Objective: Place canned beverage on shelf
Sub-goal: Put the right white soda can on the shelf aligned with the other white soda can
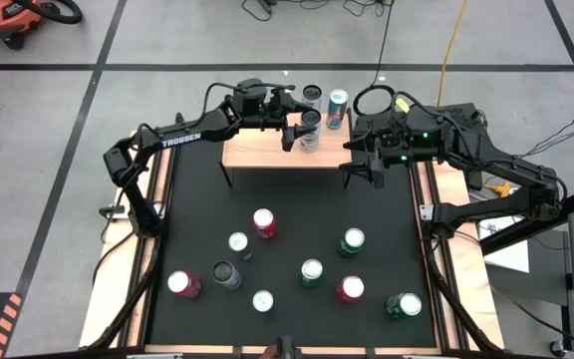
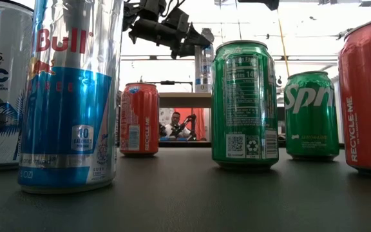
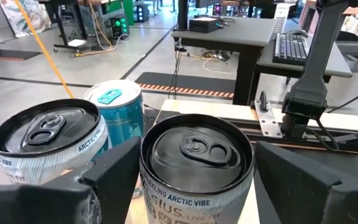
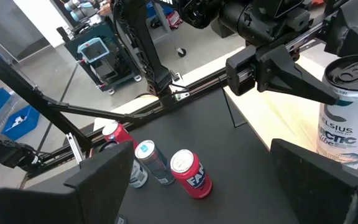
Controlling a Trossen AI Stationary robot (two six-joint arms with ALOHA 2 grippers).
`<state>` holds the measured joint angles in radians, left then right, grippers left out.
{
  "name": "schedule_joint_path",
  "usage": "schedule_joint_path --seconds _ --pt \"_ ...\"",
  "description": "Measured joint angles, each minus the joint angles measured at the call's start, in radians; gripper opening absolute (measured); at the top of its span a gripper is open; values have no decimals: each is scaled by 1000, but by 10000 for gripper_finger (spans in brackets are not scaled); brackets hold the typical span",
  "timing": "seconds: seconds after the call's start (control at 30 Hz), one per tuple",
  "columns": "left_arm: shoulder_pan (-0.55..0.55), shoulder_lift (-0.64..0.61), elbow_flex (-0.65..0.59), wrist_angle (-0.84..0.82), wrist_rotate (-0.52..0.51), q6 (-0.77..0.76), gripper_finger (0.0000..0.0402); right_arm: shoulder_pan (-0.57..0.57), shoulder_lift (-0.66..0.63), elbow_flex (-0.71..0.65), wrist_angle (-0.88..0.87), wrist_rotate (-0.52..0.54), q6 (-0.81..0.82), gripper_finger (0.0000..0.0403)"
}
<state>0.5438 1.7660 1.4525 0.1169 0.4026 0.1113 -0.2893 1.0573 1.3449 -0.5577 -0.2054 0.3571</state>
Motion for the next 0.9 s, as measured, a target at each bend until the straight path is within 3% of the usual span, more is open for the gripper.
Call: schedule_joint_path --seconds 0.63,0.77,0.9 --pt "-1 -95 0 -17 -41 -54 313 0 0 0 0 0 1 357" --pt "-6 -146 0 -162 -23 -218 313 0 0 0 0 0 6 357" --pt "-37 -203 0 -397 6 -271 305 0 0 0 0 0 15 357"
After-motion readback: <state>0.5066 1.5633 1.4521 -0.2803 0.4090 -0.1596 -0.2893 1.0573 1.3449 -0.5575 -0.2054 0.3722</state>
